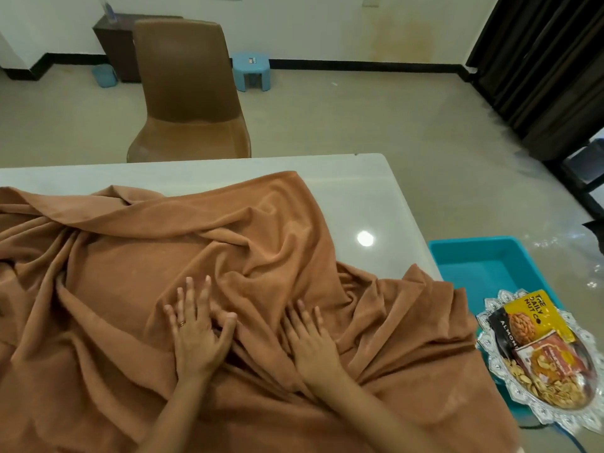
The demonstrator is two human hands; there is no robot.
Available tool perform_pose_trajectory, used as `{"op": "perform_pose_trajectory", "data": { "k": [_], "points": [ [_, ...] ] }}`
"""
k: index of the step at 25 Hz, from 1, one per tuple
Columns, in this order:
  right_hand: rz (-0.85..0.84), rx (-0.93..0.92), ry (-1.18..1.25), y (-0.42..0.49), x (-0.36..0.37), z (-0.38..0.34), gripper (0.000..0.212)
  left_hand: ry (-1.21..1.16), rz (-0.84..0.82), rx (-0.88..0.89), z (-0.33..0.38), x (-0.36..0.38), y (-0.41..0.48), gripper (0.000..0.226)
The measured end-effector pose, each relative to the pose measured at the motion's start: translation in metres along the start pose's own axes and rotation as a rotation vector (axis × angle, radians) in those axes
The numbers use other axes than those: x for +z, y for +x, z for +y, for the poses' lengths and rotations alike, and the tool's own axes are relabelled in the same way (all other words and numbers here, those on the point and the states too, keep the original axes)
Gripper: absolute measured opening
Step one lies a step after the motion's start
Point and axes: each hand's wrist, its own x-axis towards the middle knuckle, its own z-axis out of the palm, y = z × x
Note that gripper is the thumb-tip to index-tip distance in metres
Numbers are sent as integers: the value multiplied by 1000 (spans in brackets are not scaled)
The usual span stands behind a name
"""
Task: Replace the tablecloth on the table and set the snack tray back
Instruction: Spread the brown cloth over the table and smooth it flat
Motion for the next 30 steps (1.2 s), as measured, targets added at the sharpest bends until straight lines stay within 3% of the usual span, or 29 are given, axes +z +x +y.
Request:
{"op": "perform_pose_trajectory", "data": {
  "k": [2, 4, 7, 9, 12, 17, 20, 23, 26, 28, 30],
  "points": [
    [19, -141, 61, -19, -1, -16, 54, 17, -11, 167, 5, -2, 2, 80],
    [152, -220, 161, -18, -21, -6, 45, 72, -97, 279, 9, 2, 7, 73],
    [363, 17, 344, 11, -55, 35, 48, 197, -188, 276, 8, 6, 15, 67],
    [231, 146, 277, 27, -58, 64, 56, 230, -199, 215, 4, 6, 14, 69],
    [33, 55, 161, 33, -49, 95, 63, 224, -192, 135, 3, 6, 10, 71],
    [52, 91, 197, 28, -55, 115, 89, 222, -136, 15, 2, 6, 8, 69],
    [65, 215, 325, 25, -64, 124, 95, 226, -83, -36, 3, 3, 5, 62],
    [120, 494, 404, 37, -71, 148, 79, 217, -53, -56, 2, -1, 5, 59],
    [52, 783, 456, 60, -76, 143, 67, 229, 5, -24, -1, -6, 2, 57],
    [96, 675, 208, 68, -71, 123, 68, 208, 65, 93, -2, -7, -1, 56],
    [107, 360, 10, 64, -61, 105, 73, 146, 93, 262, 0, -5, -2, 56]
  ]
}}
